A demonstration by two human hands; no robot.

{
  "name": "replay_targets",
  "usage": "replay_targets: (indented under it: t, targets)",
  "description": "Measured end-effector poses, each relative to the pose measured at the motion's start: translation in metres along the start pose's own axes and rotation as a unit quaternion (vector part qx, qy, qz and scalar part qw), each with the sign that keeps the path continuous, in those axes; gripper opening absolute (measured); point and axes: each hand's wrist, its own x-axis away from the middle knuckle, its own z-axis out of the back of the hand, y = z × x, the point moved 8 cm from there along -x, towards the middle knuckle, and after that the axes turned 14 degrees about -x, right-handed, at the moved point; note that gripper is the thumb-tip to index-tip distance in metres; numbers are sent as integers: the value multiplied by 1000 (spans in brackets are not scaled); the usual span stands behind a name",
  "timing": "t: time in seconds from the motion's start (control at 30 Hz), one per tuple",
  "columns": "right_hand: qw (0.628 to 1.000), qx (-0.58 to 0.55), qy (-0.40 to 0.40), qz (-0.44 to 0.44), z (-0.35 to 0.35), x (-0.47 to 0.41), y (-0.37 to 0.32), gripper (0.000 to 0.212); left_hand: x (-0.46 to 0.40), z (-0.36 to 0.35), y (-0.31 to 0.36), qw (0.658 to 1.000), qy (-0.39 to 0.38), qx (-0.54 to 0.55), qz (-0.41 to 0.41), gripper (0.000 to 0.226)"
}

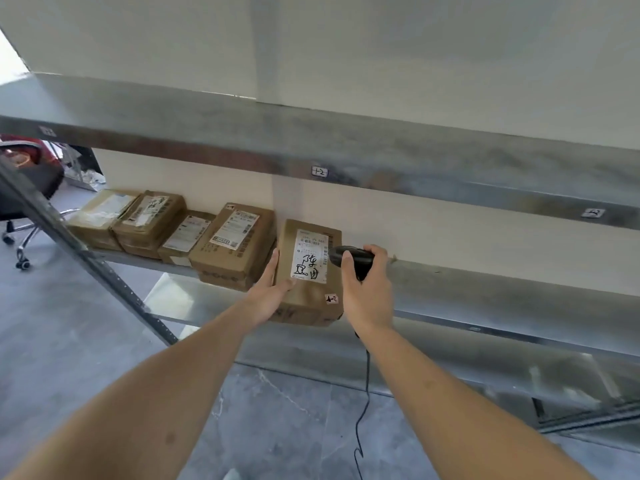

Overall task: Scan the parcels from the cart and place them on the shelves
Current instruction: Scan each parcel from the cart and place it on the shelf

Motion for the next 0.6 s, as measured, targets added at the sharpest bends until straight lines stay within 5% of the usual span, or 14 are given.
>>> replay_targets:
  t: [0.6]
  targets:
    - [992, 32, 101, -70, -73, -54, 28, 39, -116, 29, -21, 992, -41, -120, 11, 81]
